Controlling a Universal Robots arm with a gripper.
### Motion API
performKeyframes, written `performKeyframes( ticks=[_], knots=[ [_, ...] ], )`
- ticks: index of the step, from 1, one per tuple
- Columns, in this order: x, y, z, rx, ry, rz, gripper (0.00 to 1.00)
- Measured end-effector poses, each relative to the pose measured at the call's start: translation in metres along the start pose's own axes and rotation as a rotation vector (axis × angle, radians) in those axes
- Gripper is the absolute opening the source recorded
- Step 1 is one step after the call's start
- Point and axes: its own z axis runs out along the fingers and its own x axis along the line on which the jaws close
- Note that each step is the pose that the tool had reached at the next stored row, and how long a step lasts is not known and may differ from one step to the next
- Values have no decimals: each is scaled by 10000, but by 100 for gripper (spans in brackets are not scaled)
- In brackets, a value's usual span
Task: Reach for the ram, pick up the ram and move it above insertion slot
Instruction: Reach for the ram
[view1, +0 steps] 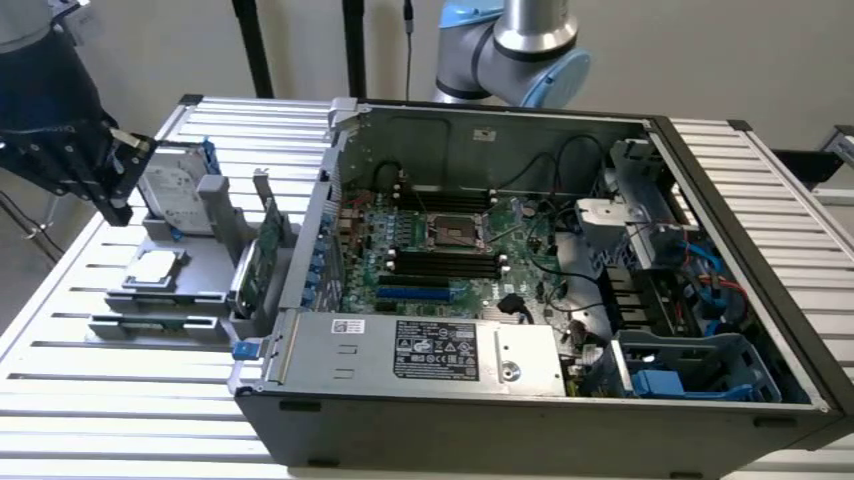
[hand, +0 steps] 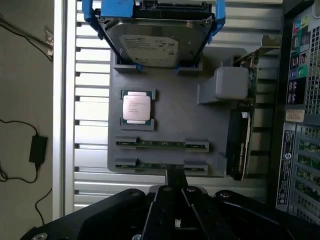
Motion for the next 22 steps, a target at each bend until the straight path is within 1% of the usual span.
performKeyframes(
  ticks=[2,22],
  knots=[
    [0,-11,21,-1,-1,0,11],
    [-1,-13,22,-1,-1,-1,11]
  ],
)
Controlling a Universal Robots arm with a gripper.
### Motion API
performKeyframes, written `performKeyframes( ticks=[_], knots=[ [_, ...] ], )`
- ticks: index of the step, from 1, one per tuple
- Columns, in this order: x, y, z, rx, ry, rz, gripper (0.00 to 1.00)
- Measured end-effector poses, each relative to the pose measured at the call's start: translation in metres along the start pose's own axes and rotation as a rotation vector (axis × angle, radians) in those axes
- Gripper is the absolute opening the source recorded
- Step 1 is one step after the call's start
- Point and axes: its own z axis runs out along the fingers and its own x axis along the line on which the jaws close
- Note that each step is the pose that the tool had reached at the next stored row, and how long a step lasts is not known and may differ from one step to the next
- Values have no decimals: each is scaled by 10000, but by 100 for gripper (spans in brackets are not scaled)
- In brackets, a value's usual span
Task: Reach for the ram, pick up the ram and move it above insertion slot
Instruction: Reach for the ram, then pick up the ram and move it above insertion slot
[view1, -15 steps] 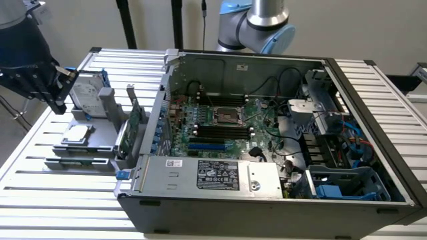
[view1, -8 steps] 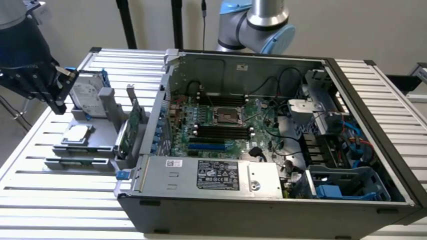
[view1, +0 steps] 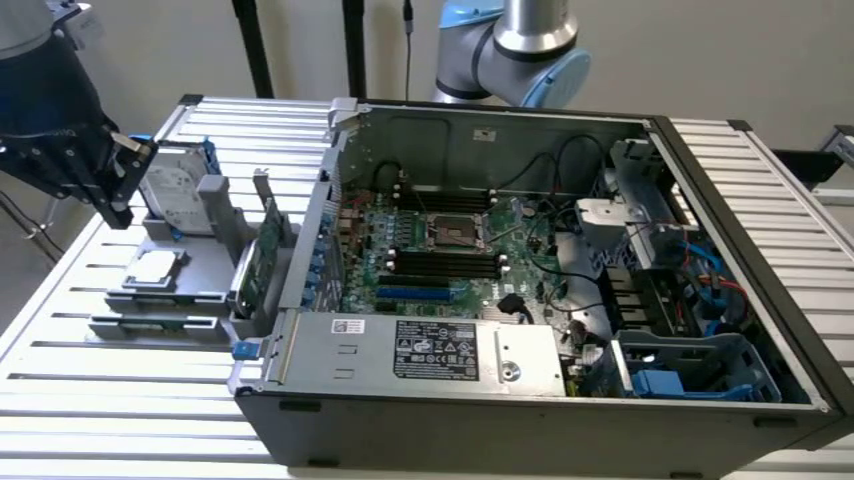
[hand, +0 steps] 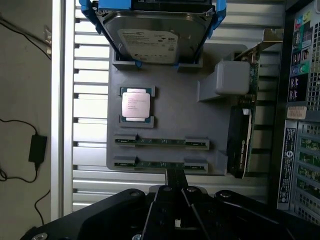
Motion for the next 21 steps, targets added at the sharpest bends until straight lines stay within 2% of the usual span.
performKeyframes(
  ticks=[21],
  knots=[
    [0,0,0,0,1,0,11]
  ],
)
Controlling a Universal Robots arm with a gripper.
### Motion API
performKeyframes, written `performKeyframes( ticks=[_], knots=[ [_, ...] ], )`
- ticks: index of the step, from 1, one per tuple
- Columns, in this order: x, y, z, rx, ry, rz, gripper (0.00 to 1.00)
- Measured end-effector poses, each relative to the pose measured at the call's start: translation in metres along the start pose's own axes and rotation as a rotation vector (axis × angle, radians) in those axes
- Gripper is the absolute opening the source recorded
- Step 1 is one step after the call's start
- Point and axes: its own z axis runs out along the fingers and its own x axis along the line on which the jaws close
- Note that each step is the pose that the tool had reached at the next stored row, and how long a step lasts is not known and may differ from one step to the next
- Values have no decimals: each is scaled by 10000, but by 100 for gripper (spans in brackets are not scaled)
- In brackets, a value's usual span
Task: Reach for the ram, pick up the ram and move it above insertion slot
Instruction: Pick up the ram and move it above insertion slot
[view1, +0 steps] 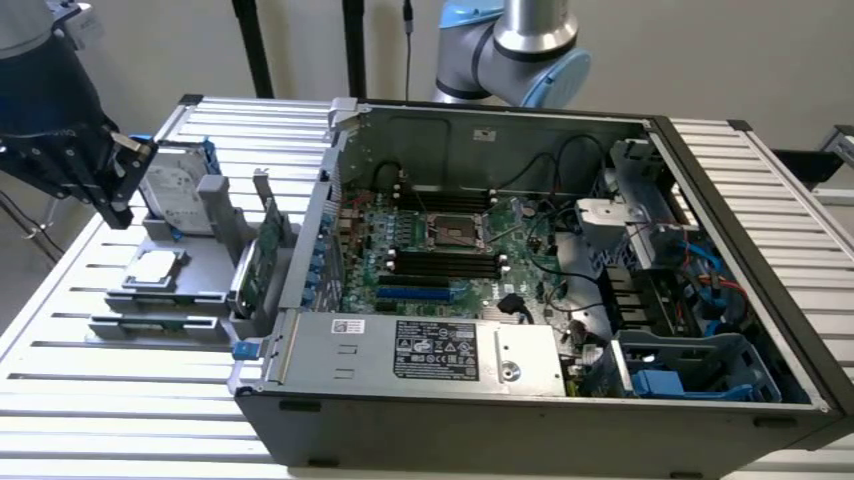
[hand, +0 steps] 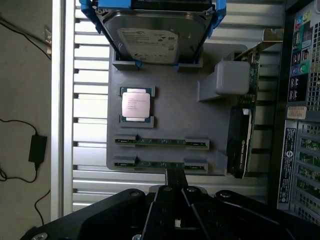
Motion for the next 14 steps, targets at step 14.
performKeyframes(
  ticks=[14],
  knots=[
    [6,0,19,-1,44,-1999,11]
  ],
)
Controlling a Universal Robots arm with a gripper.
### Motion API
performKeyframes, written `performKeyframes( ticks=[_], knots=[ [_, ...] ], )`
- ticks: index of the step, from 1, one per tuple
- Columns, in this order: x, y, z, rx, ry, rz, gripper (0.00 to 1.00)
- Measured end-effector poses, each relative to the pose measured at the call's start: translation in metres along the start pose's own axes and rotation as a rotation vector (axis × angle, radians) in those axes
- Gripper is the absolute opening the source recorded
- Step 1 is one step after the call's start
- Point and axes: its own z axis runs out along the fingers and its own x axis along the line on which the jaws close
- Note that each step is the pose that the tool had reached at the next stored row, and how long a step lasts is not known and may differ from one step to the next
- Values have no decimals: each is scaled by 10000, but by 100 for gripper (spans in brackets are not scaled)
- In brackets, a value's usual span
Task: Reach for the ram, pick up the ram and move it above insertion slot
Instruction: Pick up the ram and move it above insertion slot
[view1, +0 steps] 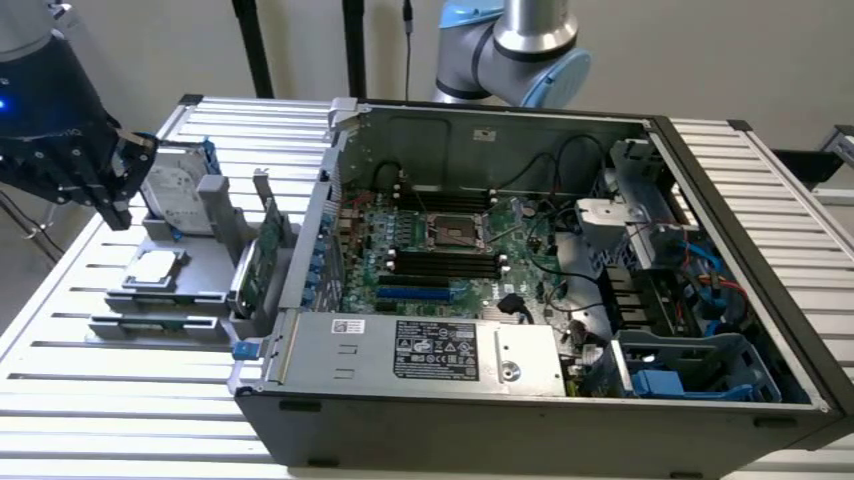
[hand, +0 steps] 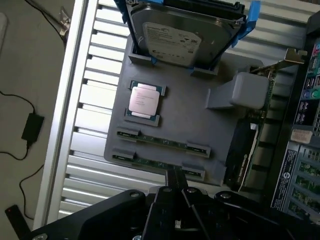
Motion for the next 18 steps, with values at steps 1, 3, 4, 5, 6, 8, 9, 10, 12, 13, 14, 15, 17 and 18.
performKeyframes(
  ticks=[1,3,4,5,6,8,9,10,12,13,14,15,17,18],
  knots=[
    [0,0,3,-1,6,-180,11],
    [0,0,6,-2,20,-556,11],
    [0,0,7,-2,29,-735,11],
    [0,-1,10,-3,34,-917,11],
    [0,-1,11,-3,43,-1100,11],
    [0,-1,15,-4,55,-1460,11],
    [0,-1,17,-5,62,-1639,11],
    [0,-1,19,-5,68,-1820,11],
    [0,-1,22,-6,84,-2179,11],
    [0,-1,24,-7,89,-2358,11],
    [0,-1,26,-7,97,-2549,11],
    [0,-1,27,-7,104,-2729,11],
    [0,-1,31,-8,118,-3094,11],
    [0,-1,33,-9,124,-3273,11]
  ],
)
